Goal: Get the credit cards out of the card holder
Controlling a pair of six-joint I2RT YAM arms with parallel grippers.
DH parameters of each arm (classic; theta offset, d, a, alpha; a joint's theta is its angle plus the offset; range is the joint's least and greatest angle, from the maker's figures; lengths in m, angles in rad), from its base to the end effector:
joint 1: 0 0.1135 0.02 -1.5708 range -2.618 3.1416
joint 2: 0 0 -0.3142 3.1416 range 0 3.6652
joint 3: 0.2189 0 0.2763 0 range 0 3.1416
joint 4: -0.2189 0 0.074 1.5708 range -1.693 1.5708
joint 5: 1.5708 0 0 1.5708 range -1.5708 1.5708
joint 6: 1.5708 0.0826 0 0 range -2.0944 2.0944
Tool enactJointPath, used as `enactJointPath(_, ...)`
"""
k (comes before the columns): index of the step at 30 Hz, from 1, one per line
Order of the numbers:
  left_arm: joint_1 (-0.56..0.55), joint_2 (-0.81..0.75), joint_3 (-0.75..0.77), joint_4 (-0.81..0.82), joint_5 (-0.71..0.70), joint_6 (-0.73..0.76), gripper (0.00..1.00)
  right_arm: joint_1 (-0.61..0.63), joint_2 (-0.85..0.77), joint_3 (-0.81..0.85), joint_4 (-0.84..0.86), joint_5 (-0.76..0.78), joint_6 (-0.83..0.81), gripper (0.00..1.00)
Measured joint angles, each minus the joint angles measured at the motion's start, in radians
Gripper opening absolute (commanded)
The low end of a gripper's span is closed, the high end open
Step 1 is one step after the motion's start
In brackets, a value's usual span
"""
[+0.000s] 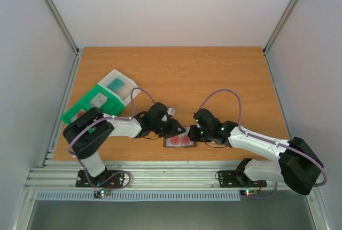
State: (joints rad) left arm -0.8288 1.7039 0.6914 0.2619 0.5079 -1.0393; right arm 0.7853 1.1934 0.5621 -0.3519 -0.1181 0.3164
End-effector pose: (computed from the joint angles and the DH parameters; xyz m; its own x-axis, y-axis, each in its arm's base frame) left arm 0.2153 -0.2942 0.1283 -0.9960 -0.0282 -0.0847 0.0509 0.5998 -0.7985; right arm 0.1656 0.1793 0.1650 -0.7922 -0.3551 -0.4963 -0.5280 0.8066 0.2657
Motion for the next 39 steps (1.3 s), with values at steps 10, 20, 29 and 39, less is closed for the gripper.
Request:
enactJointPath(10, 0.003, 0.007, -0.006, 0.003, 0.0, 0.0, 0.41, 0.0, 0.055, -0.005, -0.017, 0.044, 0.0, 0.11)
enactJointPath(20, 0.003, 0.021, -0.01, 0.029, 0.0, 0.0, 0.42, 0.0, 0.092, -0.035, -0.011, 0.064, 0.008, 0.09)
enactJointPath(29, 0.003, 0.064, -0.01, 0.098, 0.002, -0.008, 0.35, 0.0, 0.092, -0.052, 0.031, 0.065, 0.023, 0.08)
enactJointPath(39, 0.003, 0.084, -0.019, 0.121, -0.002, -0.024, 0.02, 0.0, 0.095, -0.058, 0.056, 0.064, 0.027, 0.08)
